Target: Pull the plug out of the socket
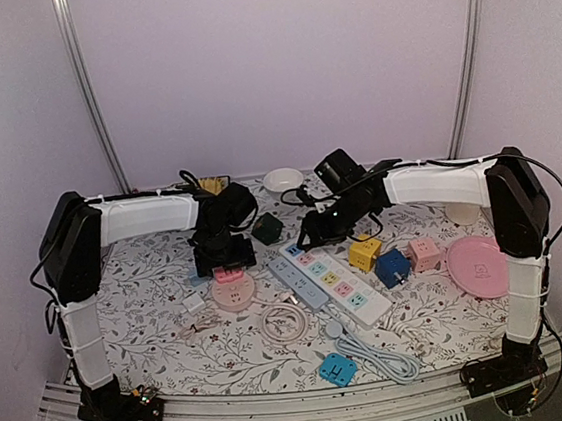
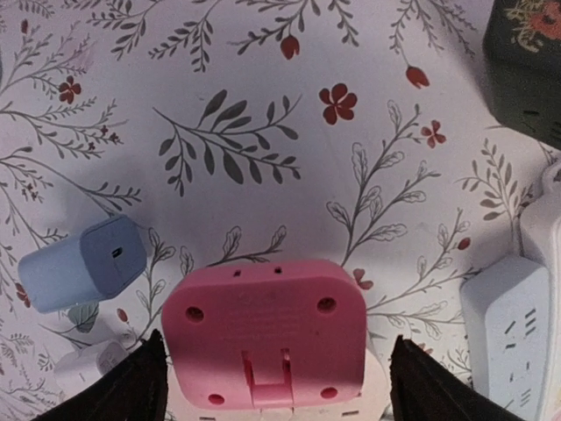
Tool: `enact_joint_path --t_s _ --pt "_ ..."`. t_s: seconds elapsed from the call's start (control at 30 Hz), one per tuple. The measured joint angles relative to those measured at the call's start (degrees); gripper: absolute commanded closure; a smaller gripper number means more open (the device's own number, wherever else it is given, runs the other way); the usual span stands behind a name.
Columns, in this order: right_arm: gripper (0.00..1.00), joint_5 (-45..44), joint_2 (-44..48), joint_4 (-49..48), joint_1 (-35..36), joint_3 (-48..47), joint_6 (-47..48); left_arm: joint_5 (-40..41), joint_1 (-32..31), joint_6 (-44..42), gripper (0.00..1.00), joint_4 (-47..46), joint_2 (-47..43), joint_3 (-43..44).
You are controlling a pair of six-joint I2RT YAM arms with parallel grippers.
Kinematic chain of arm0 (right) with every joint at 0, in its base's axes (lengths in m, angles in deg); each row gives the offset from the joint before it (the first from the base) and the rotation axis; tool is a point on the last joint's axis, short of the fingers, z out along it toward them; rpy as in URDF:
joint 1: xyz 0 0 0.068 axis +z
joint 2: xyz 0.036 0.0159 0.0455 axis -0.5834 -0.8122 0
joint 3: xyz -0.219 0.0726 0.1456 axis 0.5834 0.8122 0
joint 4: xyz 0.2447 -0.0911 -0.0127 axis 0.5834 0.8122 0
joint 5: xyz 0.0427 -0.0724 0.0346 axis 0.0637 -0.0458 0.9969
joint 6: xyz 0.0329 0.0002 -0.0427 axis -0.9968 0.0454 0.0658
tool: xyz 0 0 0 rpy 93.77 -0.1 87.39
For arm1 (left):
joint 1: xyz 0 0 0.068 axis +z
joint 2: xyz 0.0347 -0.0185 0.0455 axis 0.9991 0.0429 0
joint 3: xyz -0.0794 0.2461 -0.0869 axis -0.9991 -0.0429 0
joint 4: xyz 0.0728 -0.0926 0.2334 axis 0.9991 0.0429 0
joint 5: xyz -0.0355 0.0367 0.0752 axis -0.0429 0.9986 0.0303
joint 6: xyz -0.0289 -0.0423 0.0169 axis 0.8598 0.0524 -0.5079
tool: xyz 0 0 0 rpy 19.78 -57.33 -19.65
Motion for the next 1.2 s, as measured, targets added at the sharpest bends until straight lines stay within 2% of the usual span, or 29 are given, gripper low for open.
enact_joint_path --t_s 0.17,0.33,0.43,0.63,0.77,1.0,1.2 --pt "0.60 0.96 0.02 -0.02 0.02 0.11 -0.26 0.11 0.00 -0.57 0.20 -0.07 3.37 1.22" --pt "0.60 2.67 0.02 -0.17 0.52 0.11 -0.55 0.63 0.17 -0.87 0.36 -0.15 4.92 2.78" --pt "0.60 3.91 0.02 -0.59 1.07 0.11 -0.76 0.39 0.20 -1.16 0.42 -0.37 4.92 3.06" --pt "0.61 5.97 -0.22 -1.01 2.60 0.09 -0.96 0.22 0.28 -1.07 0.68 -0.57 4.92 3.10" --pt "0.61 7.85 -1.31 -1.31 3.15 -0.22 -1.16 0.00 0.31 -0.81 0.70 -0.72 4.90 3.15" --pt "0.63 12.17 -4.74 -3.61 3.37 -0.68 -2.84 -0.76 0.44 2.71 0.83 -0.94 2.80 2.58" --pt "0.62 15.34 -7.26 -5.29 3.41 -2.05 -4.46 -2.69 0.44 6.88 0.83 -3.13 -3.98 -0.70"
